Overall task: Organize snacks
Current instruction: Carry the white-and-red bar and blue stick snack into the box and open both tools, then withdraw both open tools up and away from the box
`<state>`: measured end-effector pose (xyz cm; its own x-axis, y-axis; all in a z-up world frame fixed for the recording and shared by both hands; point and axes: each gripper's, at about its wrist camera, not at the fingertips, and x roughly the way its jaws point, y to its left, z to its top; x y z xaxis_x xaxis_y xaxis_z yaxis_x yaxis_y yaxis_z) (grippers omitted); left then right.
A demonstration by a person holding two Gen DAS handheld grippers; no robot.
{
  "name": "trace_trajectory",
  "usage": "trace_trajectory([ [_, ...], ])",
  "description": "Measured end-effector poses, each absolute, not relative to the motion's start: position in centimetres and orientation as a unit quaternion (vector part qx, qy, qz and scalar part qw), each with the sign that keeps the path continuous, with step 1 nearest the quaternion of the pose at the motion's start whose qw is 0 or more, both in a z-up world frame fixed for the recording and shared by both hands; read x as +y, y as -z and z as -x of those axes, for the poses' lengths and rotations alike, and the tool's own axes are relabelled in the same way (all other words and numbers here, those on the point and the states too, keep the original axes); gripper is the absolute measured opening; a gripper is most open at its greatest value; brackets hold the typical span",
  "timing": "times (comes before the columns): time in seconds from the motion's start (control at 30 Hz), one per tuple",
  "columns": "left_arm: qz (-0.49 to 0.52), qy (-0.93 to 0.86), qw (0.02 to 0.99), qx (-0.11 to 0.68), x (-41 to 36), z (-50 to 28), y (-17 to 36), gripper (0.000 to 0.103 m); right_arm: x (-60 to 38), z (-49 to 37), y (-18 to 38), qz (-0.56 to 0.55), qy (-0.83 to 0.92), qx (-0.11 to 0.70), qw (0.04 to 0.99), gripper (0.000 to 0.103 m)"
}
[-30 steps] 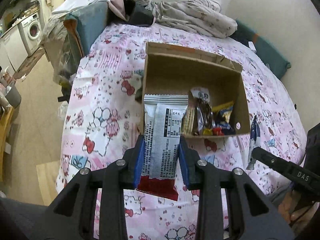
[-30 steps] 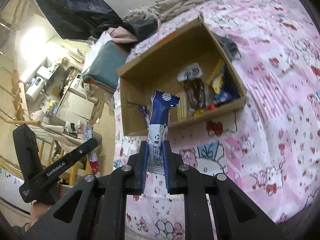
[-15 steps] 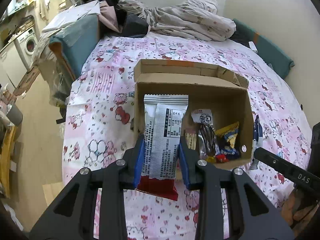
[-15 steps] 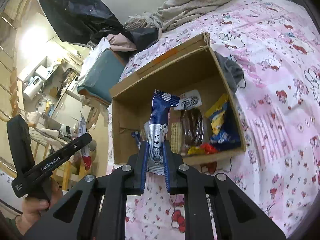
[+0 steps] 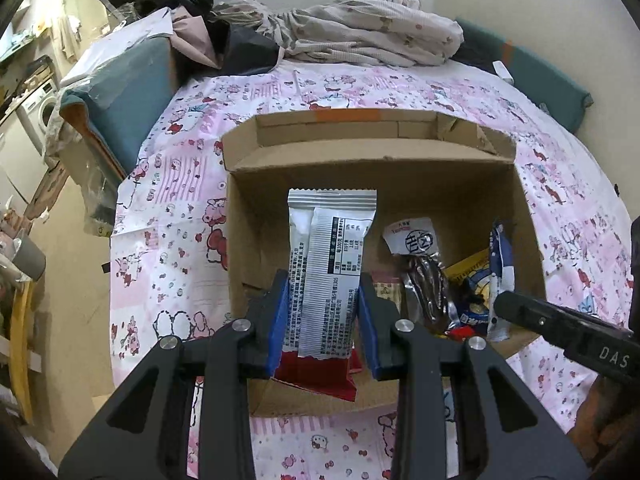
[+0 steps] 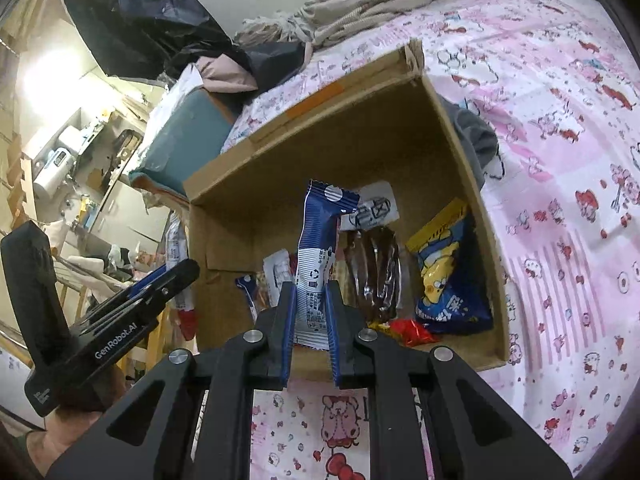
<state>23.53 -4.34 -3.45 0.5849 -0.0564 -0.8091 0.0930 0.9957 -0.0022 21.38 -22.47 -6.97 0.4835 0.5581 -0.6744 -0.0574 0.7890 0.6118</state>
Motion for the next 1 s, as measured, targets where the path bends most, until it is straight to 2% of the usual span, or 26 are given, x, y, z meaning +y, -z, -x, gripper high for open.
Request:
trace_trajectory([
  [0.37, -0.004, 0.047, 0.880, 0.473, -3.4, -24.1, 5.7, 0.029, -21.6, -21.8, 8.6, -0.259, -0.192, 0.494, 0.808, 0.016],
  [0.43, -0.001, 0.045, 0.879, 0.474, -3.3, -24.1, 5.8, 0.029, -21.5, -22.1, 8.8, -0.265, -0.199, 0.496, 0.802, 0.020],
  [0.57, 0.013, 0.057, 0.875, 0.480, -3.2, -24.2, 6.0, 0.030, -21.6, -22.2, 8.5, -0.266, -0.200, 0.491, 0.805, 0.020],
  [0.6, 0.018, 0.065, 0.872, 0.484, -3.2, -24.2, 6.1, 0.033, -21.7, -22.1, 8.3, -0.265, -0.200, 0.487, 0.808, 0.024],
  [0.67, 0.022, 0.060, 0.871, 0.487, -3.1, -24.2, 6.0, 0.044, -21.9, -22.0, 7.8, -0.271, -0.202, 0.475, 0.812, 0.045],
  [0.7, 0.024, 0.056, 0.873, 0.484, -3.0, -24.0, 5.8, 0.056, -22.1, -21.8, 7.5, -0.275, -0.199, 0.466, 0.817, 0.068],
  [0.73, 0.026, 0.054, 0.875, 0.480, -2.9, -23.9, 5.6, 0.068, -22.2, -21.7, 7.3, -0.278, -0.196, 0.458, 0.821, 0.078],
  [0.8, 0.032, 0.055, 0.879, 0.473, -2.7, -23.6, 5.0, 0.079, -22.4, -21.4, 6.7, -0.275, -0.192, 0.445, 0.830, 0.079],
  [1.0, 0.025, 0.043, 0.899, 0.435, -2.1, -22.0, 2.3, 0.080, -23.2, -19.8, 3.6, -0.252, -0.157, 0.397, 0.868, 0.098],
])
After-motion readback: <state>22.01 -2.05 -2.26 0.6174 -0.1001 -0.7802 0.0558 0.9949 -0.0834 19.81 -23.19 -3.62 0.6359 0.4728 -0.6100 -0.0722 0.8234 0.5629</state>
